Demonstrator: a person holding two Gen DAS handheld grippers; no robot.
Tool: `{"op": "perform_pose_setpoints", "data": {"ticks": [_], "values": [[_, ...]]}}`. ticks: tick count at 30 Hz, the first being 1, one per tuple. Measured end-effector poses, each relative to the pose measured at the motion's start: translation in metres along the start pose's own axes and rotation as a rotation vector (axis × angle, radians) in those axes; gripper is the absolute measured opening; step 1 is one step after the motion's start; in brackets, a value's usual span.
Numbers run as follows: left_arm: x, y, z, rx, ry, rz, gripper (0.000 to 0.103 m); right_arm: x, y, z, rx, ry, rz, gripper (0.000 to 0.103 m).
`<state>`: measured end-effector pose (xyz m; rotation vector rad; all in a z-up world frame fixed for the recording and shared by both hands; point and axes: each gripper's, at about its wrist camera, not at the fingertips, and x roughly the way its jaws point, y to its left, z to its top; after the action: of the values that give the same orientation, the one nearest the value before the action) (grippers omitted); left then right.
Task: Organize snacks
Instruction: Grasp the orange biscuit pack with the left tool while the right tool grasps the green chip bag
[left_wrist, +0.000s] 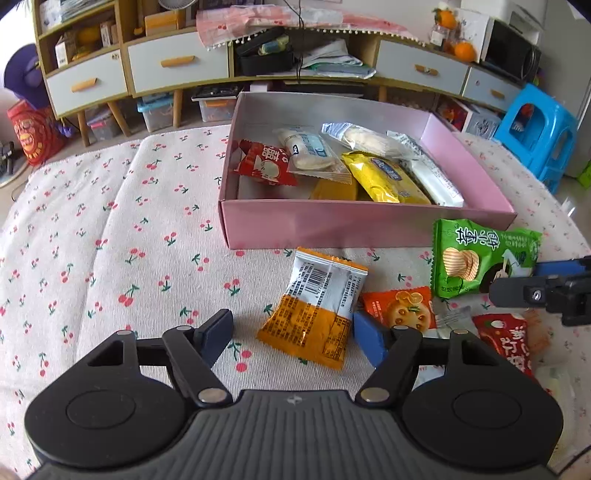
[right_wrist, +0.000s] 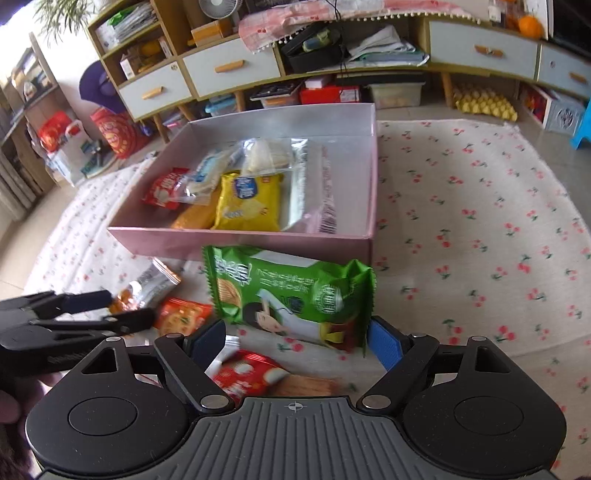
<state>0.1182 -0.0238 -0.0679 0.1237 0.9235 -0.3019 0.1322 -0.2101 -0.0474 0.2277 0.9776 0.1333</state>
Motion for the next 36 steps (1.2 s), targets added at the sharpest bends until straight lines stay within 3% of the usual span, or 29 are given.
{"op": "perform_pose_setpoints", "data": {"ticks": [4, 11, 16, 20, 26, 36], "values": [[-0.003, -0.004, 0.003, 0.028, 0.005, 0.020, 0.050, 0.001, 0.002, 0.003, 0.024, 0.019, 0.064, 0.086], [-0.008, 0.010, 0.005, -0.014, 0.035, 0.086, 0.048, 0.001, 0.015, -0.001, 0.037, 0.086, 0.196, 0.085], [-0.012, 0.019, 0.005, -0.028, 0.057, 0.140, 0.048, -0.001, 0.036, -0.005, -0.038, 0.141, 0.280, 0.085], [-0.016, 0.026, 0.004, -0.043, 0.071, 0.164, 0.048, -0.008, 0.047, -0.005, -0.118, 0.145, 0.221, 0.084], [-0.015, 0.033, 0.003, -0.053, 0.064, 0.099, 0.053, -0.009, 0.036, -0.005, -0.127, 0.114, 0.109, 0.084], [-0.014, 0.033, 0.003, -0.080, 0.070, 0.094, 0.053, 0.010, 0.044, 0.003, -0.076, 0.087, 0.074, 0.084]]}}
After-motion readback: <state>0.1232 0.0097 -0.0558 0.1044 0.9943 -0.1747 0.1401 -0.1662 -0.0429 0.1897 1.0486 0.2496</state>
